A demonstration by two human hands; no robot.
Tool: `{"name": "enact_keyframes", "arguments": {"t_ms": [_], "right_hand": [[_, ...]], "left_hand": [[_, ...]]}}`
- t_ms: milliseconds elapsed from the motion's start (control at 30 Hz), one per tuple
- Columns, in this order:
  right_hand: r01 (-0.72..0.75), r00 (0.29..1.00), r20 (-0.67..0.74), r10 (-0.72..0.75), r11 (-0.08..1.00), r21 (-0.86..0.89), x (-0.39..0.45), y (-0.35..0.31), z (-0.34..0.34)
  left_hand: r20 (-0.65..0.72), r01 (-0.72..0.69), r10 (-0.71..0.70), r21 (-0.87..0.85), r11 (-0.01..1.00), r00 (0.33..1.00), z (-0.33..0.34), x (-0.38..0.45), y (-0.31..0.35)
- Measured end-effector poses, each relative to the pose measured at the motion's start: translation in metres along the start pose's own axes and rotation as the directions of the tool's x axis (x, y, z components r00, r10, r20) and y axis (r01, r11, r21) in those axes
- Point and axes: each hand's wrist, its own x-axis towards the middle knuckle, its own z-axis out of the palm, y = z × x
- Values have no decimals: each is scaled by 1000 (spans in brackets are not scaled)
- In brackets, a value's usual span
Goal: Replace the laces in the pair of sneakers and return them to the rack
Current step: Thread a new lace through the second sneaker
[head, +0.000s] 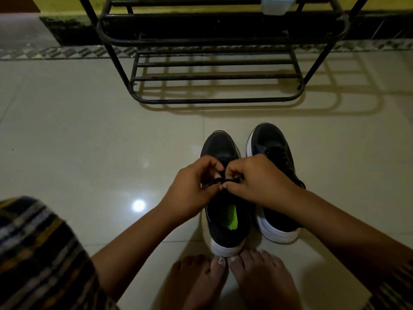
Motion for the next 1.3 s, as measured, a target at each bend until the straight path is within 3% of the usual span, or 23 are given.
{"name": "enact_keyframes", "arguments": {"t_ms": [100,200,300,467,533,633,767,867,1133,1300], "right_hand": [[-9,999,-39,11,998,56,-3,1,4],[2,997,-74,10,987,162,-6,3,7],[45,995,-97,-26,978,204,-8,3,9],[163,975,-133,-181,978,-130,-9,-5,13],[200,957,-171,-235,960,-197,-11,-4,16],[206,950,-190,-248,955,-215,-14,-1,19],[198,938,-235,-256,949,-245,-17,-1,20],[164,933,-267,-240,947,-278,-19,1,18],[139,939,-273,-209,957,-254,-21,4,15],[12,971,-234,-52,985,-171,-27,13,9]], "left_hand": [[-29,-126,134,183,975,991,5,-5,1],[-57,-138,152,196,971,987,10,-8,-2],[-93,-79,88,99,992,992,9,-9,-1],[-70,44,-55,-151,988,996,8,-10,5],[-30,165,-186,-346,924,982,5,-10,8],[26,307,-340,-499,811,940,5,-10,6],[82,351,-386,-617,705,919,8,-9,9],[102,361,-392,-644,675,914,7,-7,15],[38,437,-498,-543,717,866,1,-9,17],[-33,444,-568,-588,677,822,-2,-13,8]]}}
